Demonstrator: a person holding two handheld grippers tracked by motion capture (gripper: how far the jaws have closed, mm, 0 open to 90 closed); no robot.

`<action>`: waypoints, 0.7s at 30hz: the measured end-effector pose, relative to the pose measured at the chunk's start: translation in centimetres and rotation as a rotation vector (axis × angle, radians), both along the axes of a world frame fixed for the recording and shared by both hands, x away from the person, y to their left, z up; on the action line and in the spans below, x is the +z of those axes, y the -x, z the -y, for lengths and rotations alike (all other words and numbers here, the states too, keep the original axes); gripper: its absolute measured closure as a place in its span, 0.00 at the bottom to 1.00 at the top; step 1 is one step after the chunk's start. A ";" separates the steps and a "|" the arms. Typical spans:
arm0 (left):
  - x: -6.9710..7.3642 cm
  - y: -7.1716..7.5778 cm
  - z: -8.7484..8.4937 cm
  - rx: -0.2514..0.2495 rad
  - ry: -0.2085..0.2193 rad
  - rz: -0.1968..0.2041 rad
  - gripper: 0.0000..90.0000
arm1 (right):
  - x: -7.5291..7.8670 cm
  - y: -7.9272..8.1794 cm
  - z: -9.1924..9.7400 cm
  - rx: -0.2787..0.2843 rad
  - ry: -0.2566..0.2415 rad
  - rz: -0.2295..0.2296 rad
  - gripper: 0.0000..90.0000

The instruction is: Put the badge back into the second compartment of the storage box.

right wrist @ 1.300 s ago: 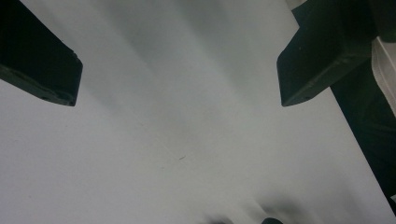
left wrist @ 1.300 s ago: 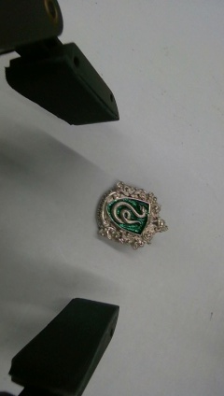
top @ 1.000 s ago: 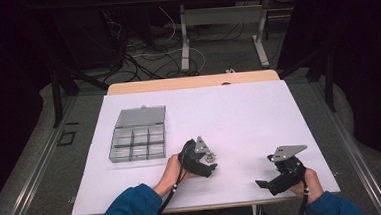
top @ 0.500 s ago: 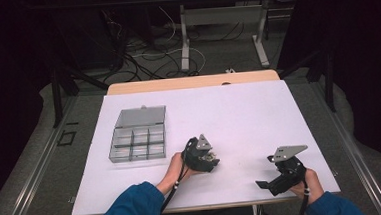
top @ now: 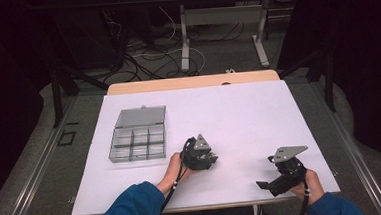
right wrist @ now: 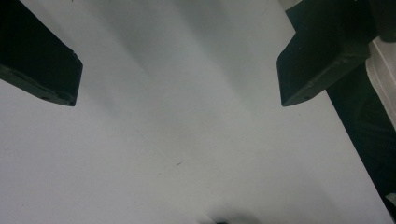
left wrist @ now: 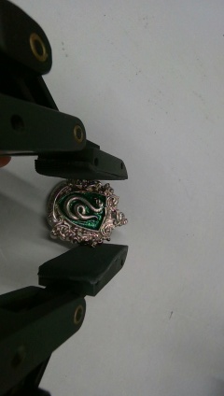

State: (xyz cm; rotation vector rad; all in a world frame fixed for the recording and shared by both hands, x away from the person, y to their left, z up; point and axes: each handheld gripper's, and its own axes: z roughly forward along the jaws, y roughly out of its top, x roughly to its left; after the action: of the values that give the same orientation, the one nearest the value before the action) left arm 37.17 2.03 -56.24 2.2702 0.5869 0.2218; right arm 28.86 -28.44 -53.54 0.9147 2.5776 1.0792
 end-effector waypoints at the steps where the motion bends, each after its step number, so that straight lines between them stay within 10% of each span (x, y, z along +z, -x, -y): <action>1: 0.0 0.0 0.0 0.000 0.002 0.003 0.65 | 0.0 0.0 0.0 0.000 -0.001 -0.001 0.00; 21: 0.2 0.2 0.0 0.008 0.010 0.031 0.65 | -0.1 0.1 -0.1 -0.011 -0.002 0.001 0.00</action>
State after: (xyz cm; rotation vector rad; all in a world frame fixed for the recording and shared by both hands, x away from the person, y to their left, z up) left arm 36.92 2.06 -56.03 2.2515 0.5799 0.2571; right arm 28.73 -28.37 -53.66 0.9278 2.5685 1.0789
